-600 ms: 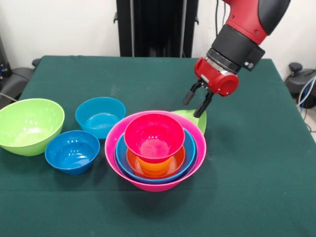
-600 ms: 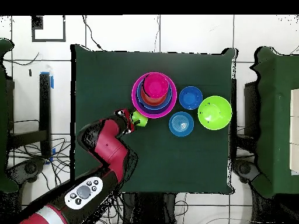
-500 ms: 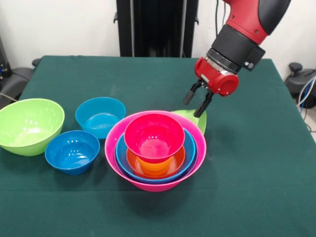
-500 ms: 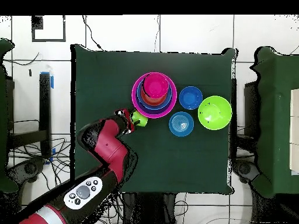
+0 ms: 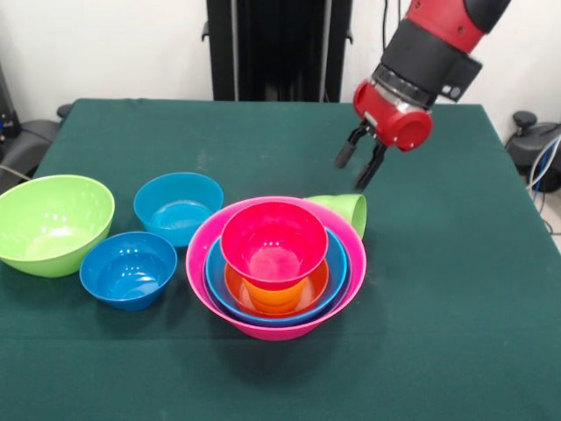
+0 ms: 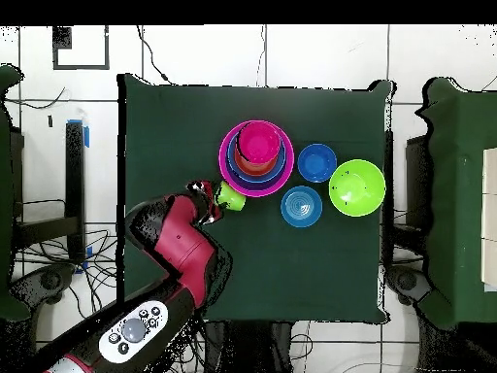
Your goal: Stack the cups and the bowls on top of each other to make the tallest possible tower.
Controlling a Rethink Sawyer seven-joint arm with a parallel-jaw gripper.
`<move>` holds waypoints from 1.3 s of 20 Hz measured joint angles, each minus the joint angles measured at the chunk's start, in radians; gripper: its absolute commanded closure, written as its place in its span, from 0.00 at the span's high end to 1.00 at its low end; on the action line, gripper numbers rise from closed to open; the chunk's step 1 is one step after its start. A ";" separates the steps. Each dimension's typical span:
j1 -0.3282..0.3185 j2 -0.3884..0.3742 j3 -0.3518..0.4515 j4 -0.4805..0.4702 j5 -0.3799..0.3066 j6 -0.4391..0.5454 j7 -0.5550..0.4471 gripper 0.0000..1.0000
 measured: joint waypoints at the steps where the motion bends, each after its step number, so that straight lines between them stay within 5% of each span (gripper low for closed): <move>1: -0.004 -0.012 0.000 0.000 -0.005 0.007 0.000 1.00; 14: -0.155 -0.239 0.018 0.007 -0.109 0.019 0.000 1.00; 26: -0.236 -0.372 0.130 0.090 -0.242 0.019 0.000 1.00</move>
